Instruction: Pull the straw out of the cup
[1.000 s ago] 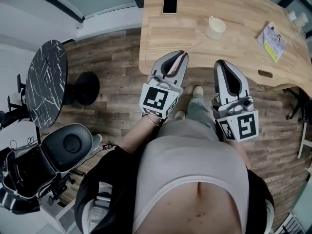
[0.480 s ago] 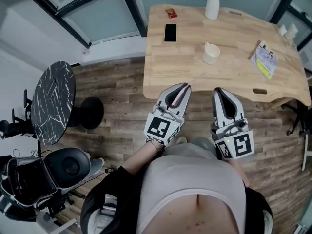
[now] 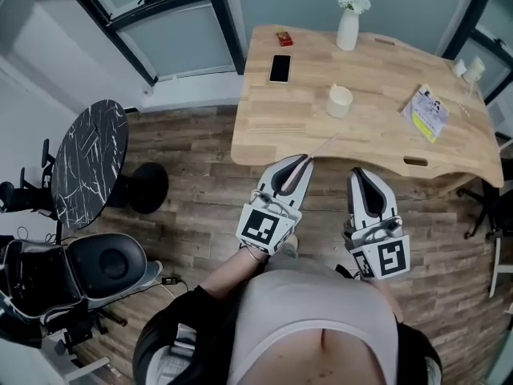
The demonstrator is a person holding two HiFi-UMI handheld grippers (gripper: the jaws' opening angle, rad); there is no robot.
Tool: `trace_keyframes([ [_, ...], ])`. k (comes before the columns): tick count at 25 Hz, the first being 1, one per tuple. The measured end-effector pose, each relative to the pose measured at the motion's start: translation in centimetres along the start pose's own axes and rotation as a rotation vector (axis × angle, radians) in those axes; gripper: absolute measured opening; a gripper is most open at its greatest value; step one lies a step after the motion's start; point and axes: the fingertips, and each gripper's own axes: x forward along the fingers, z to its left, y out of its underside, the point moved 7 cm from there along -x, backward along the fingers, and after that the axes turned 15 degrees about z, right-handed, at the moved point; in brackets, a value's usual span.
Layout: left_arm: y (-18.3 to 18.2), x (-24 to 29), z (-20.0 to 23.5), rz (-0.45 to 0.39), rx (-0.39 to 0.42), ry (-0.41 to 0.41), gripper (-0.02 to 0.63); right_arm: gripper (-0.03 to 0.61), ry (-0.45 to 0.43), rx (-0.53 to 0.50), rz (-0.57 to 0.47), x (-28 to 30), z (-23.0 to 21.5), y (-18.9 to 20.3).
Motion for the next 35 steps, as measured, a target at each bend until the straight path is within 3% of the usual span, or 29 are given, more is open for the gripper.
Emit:
trace_keyframes([
  [19, 1.4, -10.5, -16.4, -0.030, -0.026, -0.048, 0.037, 0.032, -0.043, -0.007, 0.008, -17.9, 3.9, 1.1],
  [26, 0.8, -14.7, -19.6, -0.053, -0.009, -0.084, 0.037, 0.031, -0.057, 0.008, 0.000, -21.5, 5.8, 1.2],
  [35, 1.5, -16.7, -20.8, -0.024, -0.007, -0.068, 0.035, 0.031, -0.068, 0.022, 0.014, -23.0, 7.4, 1.6],
])
